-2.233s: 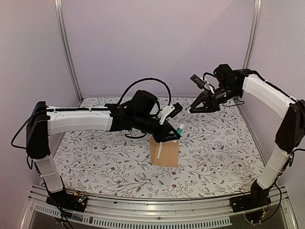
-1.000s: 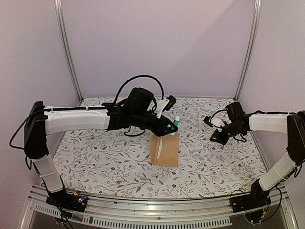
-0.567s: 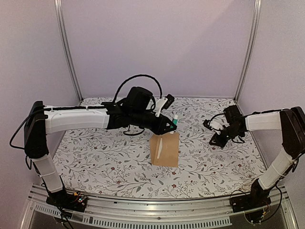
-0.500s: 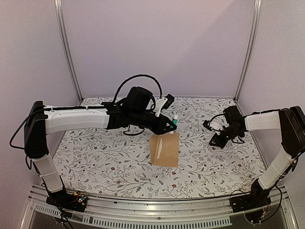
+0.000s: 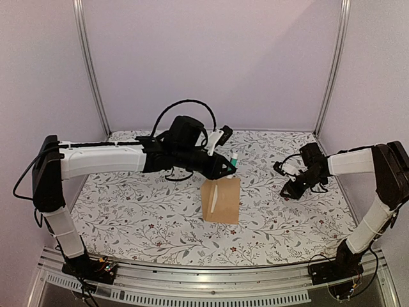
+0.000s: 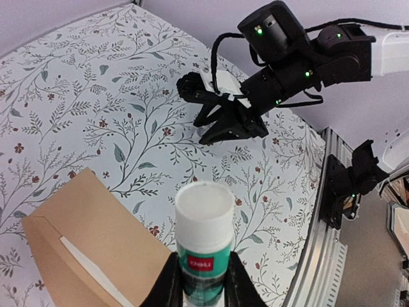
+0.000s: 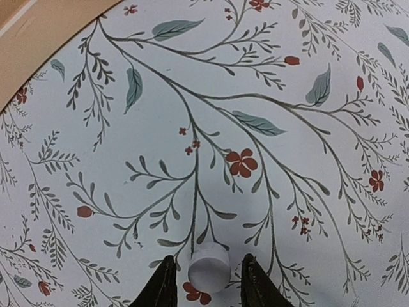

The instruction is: Place the letter into the envelope and seal it

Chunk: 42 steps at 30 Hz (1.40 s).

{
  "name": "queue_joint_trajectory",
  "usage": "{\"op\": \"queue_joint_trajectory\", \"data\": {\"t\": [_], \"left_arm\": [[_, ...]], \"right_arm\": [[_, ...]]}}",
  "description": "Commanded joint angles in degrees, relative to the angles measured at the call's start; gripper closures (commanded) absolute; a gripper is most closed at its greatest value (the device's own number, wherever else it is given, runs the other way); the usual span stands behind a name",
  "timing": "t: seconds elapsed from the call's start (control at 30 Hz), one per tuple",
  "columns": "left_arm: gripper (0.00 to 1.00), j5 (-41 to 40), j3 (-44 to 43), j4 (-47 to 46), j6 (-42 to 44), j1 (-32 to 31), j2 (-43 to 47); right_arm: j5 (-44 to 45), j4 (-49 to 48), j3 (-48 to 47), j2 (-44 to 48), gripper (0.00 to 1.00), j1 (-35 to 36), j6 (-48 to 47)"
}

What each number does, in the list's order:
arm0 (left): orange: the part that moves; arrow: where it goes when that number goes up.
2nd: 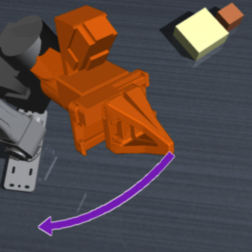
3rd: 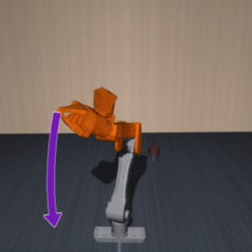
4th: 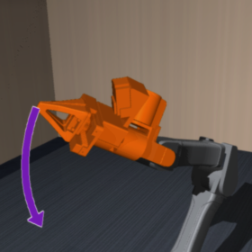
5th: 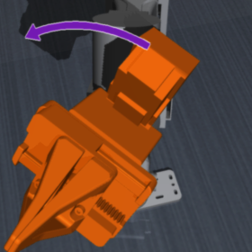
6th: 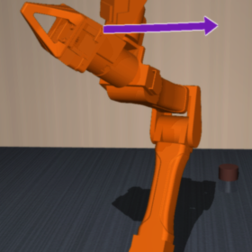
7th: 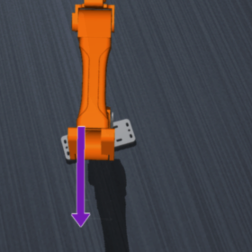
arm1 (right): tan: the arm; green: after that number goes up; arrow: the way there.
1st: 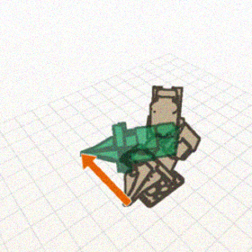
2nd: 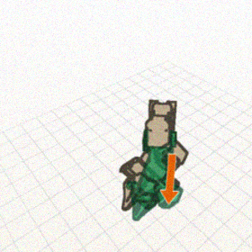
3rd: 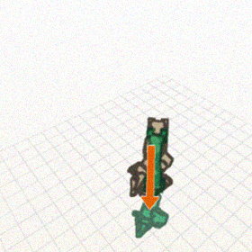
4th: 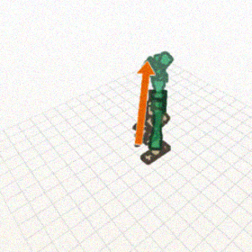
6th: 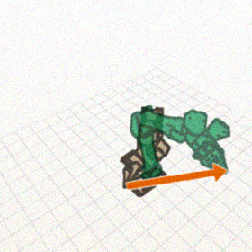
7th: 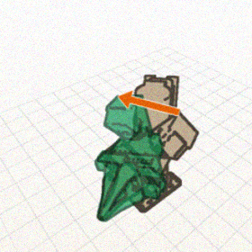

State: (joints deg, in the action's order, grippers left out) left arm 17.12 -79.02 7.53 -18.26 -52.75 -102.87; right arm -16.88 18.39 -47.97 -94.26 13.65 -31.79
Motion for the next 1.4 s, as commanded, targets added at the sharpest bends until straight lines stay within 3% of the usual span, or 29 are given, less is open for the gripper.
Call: {"op": "queue_joint_trajectory", "data": {"t": [0.0, 0.17, 0.33, 0.57, 0.83, 1.37], "left_arm": [[0.99, -0.98, -1.42, -2.11, -0.49, 0.93, 1.14], [0.99, -4.32, -1.70, -6.20, -3.97, 1.02, 2.30], [1.00, -10.33, -2.88, -16.17, -9.65, 1.17, 2.40], [1.00, -15.54, -2.74, -29.11, -14.15, 1.39, 1.53], [0.98, -9.03, -4.03, -36.67, -16.06, 1.48, -0.56], [0.97, -4.07, -5.29, -37.46, -17.57, 1.45, -2.25]], "right_arm": [[-1.20, 1.35, -1.88, 1.52, 0.65, -0.89, 2.29], [-4.61, 4.66, -8.78, 9.13, 0.60, -0.90, 4.19], [-13.21, 7.01, -16.08, 13.65, 0.58, 0.01, 8.68], [-15.43, 4.88, -22.41, 16.02, 0.58, 9.55, 15.72], [-16.92, 2.95, -28.46, 13.60, 0.57, 17.52, 18.52], [-20.87, -0.29, -33.69, 10.49, 0.64, 18.96, 22.65]]}}
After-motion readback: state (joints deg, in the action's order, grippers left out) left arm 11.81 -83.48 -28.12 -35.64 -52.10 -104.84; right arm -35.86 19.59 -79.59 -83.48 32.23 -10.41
